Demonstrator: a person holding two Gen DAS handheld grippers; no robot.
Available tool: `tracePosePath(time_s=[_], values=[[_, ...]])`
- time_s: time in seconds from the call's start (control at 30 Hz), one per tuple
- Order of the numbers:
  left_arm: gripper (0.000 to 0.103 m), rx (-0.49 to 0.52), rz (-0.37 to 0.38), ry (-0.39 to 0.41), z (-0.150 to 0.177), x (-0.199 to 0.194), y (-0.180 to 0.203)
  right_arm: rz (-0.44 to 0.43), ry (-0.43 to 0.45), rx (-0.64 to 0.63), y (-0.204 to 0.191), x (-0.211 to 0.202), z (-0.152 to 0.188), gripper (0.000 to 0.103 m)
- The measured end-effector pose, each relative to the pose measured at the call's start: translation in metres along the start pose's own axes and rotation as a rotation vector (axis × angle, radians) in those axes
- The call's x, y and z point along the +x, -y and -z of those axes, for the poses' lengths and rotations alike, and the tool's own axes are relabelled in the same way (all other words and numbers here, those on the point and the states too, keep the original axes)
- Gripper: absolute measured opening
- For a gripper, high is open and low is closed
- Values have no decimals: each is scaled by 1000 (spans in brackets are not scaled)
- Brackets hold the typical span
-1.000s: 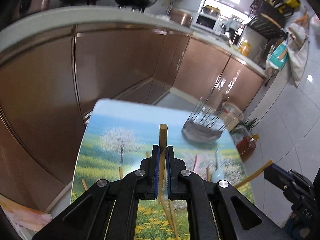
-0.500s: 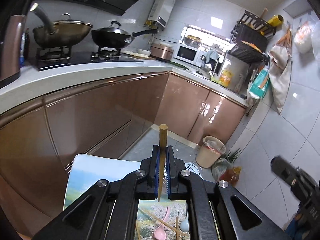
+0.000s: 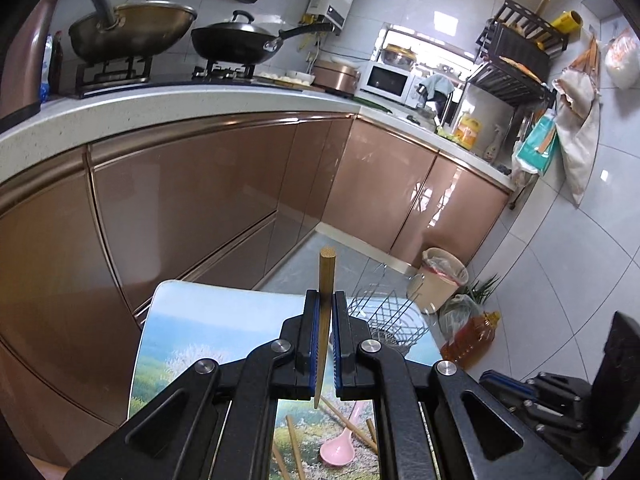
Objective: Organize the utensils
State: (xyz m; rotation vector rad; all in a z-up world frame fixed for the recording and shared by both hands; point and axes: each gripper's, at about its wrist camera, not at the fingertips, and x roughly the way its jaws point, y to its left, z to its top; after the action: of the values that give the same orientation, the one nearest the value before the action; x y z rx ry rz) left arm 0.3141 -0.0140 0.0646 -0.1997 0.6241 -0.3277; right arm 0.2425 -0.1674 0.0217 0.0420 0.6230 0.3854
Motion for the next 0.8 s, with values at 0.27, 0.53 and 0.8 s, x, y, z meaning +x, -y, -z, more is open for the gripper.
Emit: tracePosePath(time_s=[0.27, 0.53, 0.8], values=[[5, -18, -1, -19, 15, 0, -11, -2, -105, 67, 16, 20, 47, 25], [5, -39, 3, -46, 24, 2, -19, 2, -237, 140, 39, 34, 112, 25], [5, -42, -2, -63, 32, 0, -23, -12, -307, 212, 52, 39, 157, 25]])
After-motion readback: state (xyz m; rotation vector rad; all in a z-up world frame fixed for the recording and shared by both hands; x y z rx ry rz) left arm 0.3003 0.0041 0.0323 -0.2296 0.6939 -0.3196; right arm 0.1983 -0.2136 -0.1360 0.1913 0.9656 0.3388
